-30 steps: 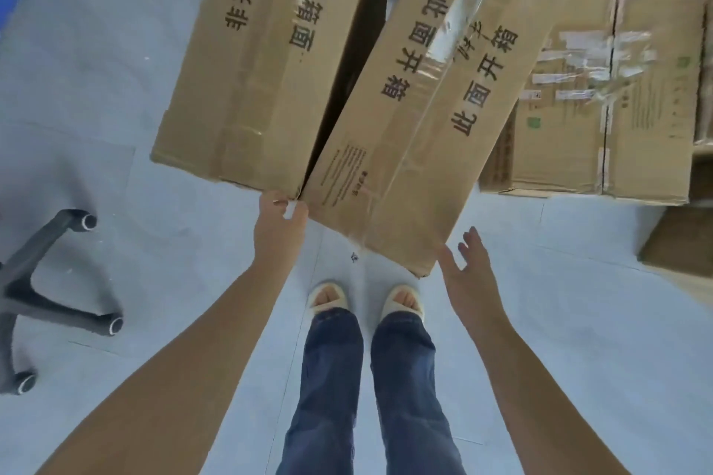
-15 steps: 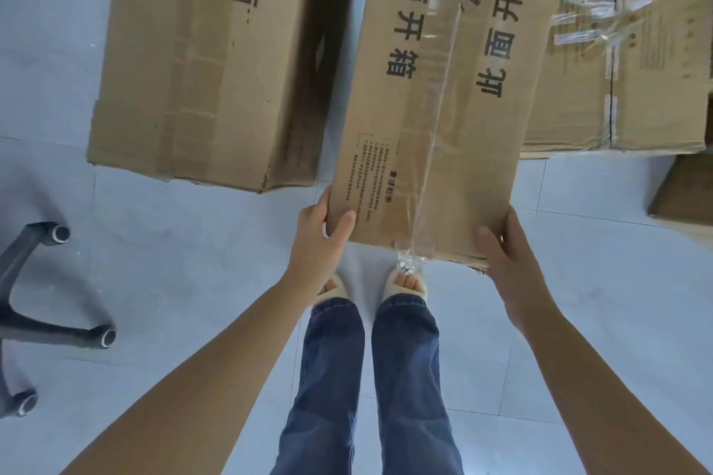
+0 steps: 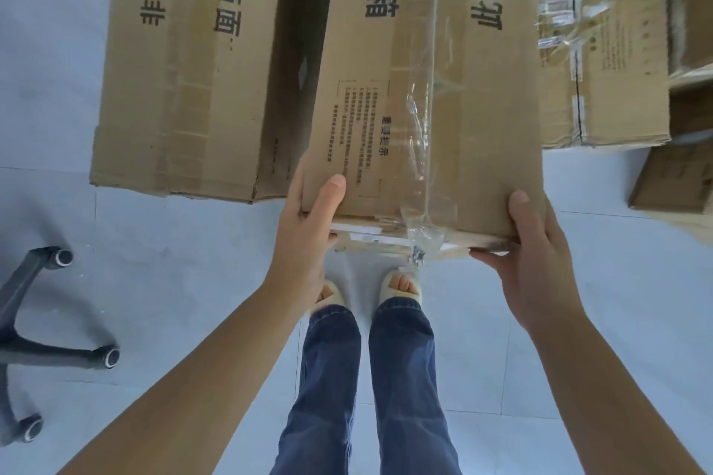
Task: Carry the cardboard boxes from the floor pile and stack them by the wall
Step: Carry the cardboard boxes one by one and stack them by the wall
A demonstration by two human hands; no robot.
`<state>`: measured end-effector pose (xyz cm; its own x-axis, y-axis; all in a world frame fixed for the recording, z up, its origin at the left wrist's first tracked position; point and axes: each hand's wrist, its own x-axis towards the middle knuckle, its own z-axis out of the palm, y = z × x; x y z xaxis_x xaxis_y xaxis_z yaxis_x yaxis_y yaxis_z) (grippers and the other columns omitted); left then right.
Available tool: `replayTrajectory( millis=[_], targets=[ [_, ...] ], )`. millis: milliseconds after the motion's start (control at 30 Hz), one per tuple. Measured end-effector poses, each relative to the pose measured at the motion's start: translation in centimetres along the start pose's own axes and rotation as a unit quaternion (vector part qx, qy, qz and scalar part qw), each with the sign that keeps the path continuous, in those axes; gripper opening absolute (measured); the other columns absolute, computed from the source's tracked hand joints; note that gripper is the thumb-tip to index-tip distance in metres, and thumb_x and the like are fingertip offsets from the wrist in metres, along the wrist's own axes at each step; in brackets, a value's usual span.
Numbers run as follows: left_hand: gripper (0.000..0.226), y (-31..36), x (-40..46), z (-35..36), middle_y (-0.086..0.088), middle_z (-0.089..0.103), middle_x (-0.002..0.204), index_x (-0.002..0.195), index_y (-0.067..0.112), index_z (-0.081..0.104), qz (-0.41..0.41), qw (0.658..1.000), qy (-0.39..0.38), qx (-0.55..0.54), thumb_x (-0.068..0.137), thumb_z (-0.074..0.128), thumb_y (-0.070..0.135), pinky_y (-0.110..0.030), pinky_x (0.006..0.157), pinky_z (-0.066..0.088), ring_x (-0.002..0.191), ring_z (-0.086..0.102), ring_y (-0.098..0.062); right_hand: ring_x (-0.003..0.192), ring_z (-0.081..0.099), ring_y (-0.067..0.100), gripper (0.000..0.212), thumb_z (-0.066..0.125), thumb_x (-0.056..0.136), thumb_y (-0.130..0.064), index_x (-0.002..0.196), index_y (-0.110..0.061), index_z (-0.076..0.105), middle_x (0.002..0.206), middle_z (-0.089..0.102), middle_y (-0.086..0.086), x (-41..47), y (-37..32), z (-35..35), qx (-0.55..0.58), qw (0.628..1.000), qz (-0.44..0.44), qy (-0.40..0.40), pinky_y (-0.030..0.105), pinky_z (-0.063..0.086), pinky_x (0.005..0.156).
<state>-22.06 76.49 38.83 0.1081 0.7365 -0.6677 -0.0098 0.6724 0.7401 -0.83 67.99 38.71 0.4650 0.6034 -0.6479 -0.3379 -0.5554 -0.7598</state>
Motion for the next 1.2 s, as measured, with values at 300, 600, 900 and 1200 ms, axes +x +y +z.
replayTrajectory(
  millis=[300, 600, 900, 1200],
  targets=[
    [0.046, 9.2, -8.8, 2.5, 0.019, 0.061, 0.123, 0.134, 0.046, 0.042, 0.023, 0.999, -0.004, -0.045, 0.091, 0.056, 0.039, -0.052, 0.091, 0.047, 0.118, 0.055, -0.009, 0.087, 0.065, 0.004, 0.041, 0.052, 0.080, -0.050, 0.117, -0.036, 0.063, 0.092, 0.068, -0.022, -8.6, -11.6, -1.1, -0.046, 0.995, -0.087, 0.036, 0.048, 0.056, 0.081],
    [0.064, 19.9, -20.1, 1.6, 0.022, 0.066, 0.115, 0.131, 0.045, 0.049, 0.131, 0.984, 0.008, -0.120, 0.069, 0.062, 0.053, -0.042, 0.084, 0.050, 0.111, 0.061, -0.008, 0.086, 0.065, -0.003, 0.044, 0.052, 0.075, -0.059, 0.118, -0.052, 0.058, 0.100, 0.067, -0.026, -19.5, -23.7, -0.7, -0.071, 0.968, -0.239, -0.019, 0.044, 0.057, 0.076],
    [0.044, 23.7, -31.7, 2.2, 0.004, 0.069, 0.118, 0.135, 0.031, 0.049, 0.282, 0.927, 0.082, -0.234, 0.092, 0.057, 0.033, -0.038, 0.080, 0.058, 0.103, 0.068, -0.017, 0.081, 0.067, -0.002, 0.052, 0.058, 0.078, -0.054, 0.125, -0.034, 0.058, 0.094, 0.070, -0.025, -25.9, -32.0, -0.4, -0.054, 0.922, -0.340, -0.179, 0.018, 0.053, 0.054],
    [0.029, 15.2, -44.4, 8.3, 0.010, 0.071, 0.109, 0.123, 0.031, 0.058, 0.356, 0.845, 0.270, -0.293, 0.095, 0.051, 0.029, -0.021, 0.064, 0.054, 0.095, 0.068, -0.006, 0.091, 0.067, 0.012, 0.033, 0.049, 0.097, -0.034, 0.129, -0.034, 0.057, 0.110, 0.071, -0.007, -29.9, -31.1, -5.3, -0.129, 0.855, -0.314, -0.393, 0.026, 0.056, 0.069]
  ],
)
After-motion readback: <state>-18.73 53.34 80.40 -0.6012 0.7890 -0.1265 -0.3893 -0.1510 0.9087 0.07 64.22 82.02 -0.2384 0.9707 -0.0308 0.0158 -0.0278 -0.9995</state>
